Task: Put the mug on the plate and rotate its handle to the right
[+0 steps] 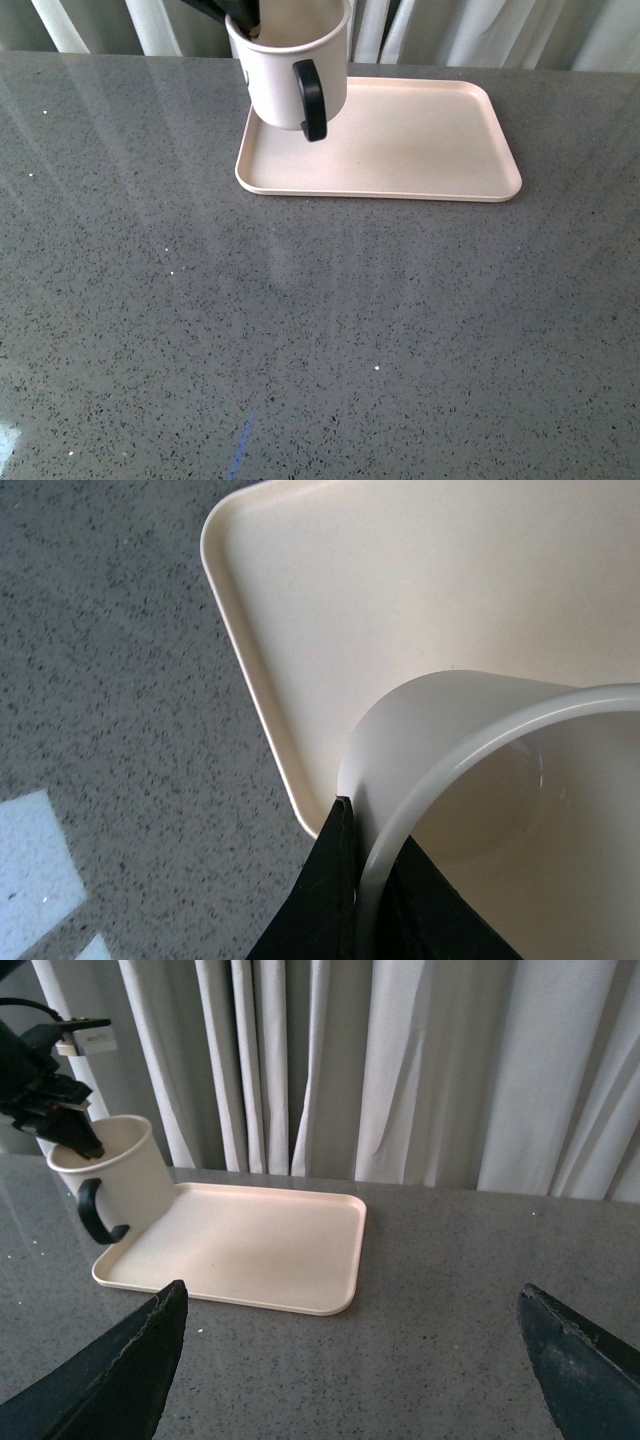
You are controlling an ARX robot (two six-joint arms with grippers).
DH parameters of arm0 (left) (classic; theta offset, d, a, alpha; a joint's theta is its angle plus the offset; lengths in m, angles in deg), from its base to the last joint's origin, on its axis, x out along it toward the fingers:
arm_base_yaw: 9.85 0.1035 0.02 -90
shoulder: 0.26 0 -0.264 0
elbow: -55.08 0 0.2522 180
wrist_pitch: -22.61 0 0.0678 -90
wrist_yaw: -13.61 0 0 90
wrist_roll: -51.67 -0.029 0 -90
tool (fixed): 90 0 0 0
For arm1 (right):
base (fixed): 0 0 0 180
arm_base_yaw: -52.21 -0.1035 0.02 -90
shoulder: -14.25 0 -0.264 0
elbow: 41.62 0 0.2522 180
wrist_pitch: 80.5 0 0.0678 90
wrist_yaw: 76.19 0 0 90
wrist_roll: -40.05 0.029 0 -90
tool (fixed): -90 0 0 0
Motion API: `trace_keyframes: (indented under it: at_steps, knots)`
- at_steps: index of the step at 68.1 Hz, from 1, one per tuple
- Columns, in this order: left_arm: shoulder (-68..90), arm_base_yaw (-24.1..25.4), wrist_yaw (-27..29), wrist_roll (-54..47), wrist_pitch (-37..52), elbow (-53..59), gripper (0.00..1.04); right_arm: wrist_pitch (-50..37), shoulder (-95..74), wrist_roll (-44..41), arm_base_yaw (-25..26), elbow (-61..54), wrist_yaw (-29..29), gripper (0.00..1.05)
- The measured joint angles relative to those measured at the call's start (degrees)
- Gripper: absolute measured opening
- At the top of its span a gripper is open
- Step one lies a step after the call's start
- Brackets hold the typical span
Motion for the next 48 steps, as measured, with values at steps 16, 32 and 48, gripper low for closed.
trace_keyframes:
  at_steps: [16, 32, 48]
  knots:
    - [7.67, -1.55, -0.09, 0.37, -3.41, -10.99, 0.02, 0.0, 0.0, -0.02, 0.0, 0.0, -0.02, 0.96]
    - [15.17, -1.99, 0.72, 0.74, -6.58, -18.78, 0.02, 0.0, 0.0, 0.0, 0.0, 0.0, -0.02, 0.96]
    - [20.22, -2.23, 1.36, 2.67, -8.92, -25.03, 0.02, 0.0, 0.0, 0.0, 0.0, 0.0, -0.02, 0.96]
